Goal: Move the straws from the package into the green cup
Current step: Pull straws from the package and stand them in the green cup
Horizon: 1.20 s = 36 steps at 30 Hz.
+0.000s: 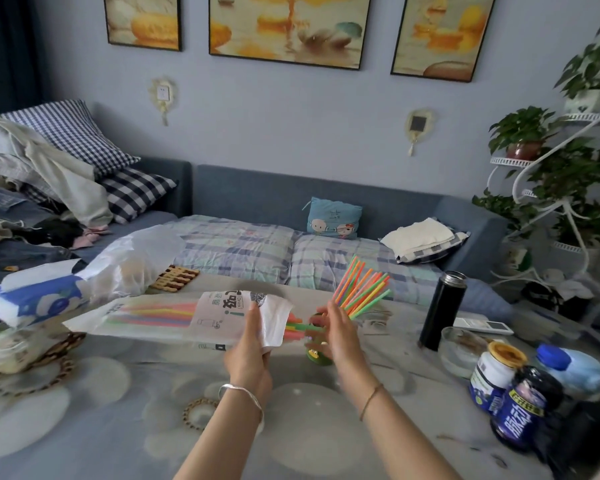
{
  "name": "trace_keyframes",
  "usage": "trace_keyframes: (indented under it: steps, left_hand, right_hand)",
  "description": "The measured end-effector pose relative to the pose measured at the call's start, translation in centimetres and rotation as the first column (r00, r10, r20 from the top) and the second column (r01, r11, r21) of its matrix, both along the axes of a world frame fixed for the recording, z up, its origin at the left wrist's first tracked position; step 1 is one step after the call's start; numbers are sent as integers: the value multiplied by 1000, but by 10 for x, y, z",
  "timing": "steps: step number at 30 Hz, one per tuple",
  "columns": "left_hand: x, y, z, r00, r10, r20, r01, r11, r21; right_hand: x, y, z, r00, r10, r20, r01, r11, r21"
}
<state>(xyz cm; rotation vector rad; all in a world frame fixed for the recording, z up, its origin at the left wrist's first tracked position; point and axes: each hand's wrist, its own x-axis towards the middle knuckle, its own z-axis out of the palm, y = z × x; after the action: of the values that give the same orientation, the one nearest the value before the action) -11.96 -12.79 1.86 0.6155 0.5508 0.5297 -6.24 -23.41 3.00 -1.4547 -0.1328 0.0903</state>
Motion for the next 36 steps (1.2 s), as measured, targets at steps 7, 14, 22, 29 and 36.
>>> trace_keyframes:
  steps: [7, 14, 22, 29, 36]
  left_hand:
    - [-25, -7, 16, 997, 75, 13, -75, 997, 1]
    - [-34, 1, 20, 1000, 25, 6, -25, 999, -35]
    - [-37, 0, 21, 1000, 0, 24, 3, 993, -122]
    - [-35, 13, 17, 999, -13, 52, 21, 989, -149]
    - [-31, 12, 17, 999, 4, 33, 2, 983, -182]
  right_hand:
    - [-53, 24, 0, 988, -24, 154, 11, 996, 83]
    - [-57, 4, 10, 960, -109, 258, 92, 993, 77]
    - [-63, 4, 21, 998, -4, 60, -2, 995, 96]
    - [-55, -6, 37, 988, -122, 95, 105, 981, 166]
    - [-54, -2, 39, 992, -91, 84, 78, 985, 152]
